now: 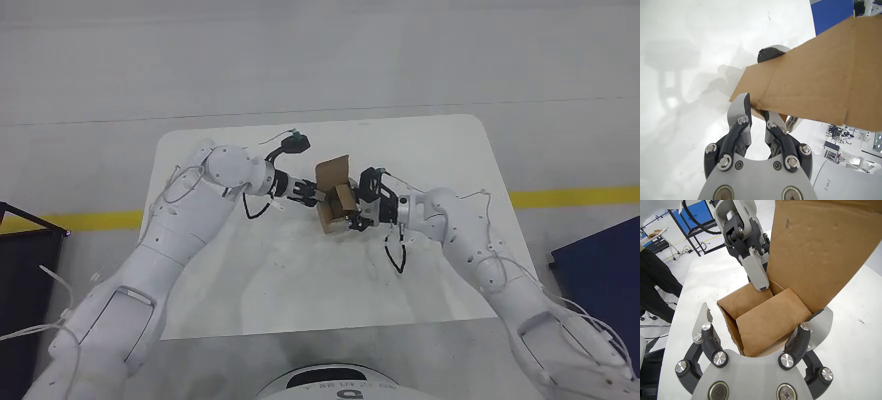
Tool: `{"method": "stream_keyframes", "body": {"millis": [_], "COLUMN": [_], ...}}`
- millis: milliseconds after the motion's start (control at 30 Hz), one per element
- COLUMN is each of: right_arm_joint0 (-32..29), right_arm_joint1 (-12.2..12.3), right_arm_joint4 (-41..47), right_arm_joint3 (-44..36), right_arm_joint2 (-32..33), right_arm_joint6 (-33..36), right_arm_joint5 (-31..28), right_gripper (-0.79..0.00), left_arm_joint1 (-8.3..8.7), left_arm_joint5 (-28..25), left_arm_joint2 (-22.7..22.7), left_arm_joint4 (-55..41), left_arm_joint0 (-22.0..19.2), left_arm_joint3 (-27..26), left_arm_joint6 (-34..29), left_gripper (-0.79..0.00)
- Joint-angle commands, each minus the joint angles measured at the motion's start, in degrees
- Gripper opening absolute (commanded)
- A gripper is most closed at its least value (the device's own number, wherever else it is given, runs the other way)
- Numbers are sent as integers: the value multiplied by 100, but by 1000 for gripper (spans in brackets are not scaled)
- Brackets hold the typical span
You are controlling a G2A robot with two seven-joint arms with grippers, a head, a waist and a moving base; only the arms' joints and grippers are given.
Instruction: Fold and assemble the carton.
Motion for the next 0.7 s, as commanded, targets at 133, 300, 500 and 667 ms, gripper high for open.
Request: {"method": "stream_keyframes", "body": {"millis": [133, 300, 500, 667], "right_arm_joint0": [-126, -202, -288, -318], "right_arm_joint1": [114, 179, 243, 271], "right_arm_joint4": [145, 282, 412, 502], "right_arm_joint3": [-112, -148, -229, -286], "right_arm_joint2": [10, -25, -71, -155], "right_arm_joint6": [103, 152, 173, 202], "right_arm_joint5": [1, 1, 1, 1], "right_gripper": [0, 0, 0, 0], "left_arm_joint1": [42, 122, 306, 371], "left_arm_joint5": [-1, 4, 153, 295], "left_arm_joint2": [-87, -245, -600, -660], "left_arm_joint4": [-120, -131, -5, 43], "left_arm_joint0": [123, 286, 720, 970], "left_arm_joint3": [24, -46, -635, -941], "left_arm_joint6": [29, 52, 24, 3], "left_gripper": [0, 0, -108, -376]}}
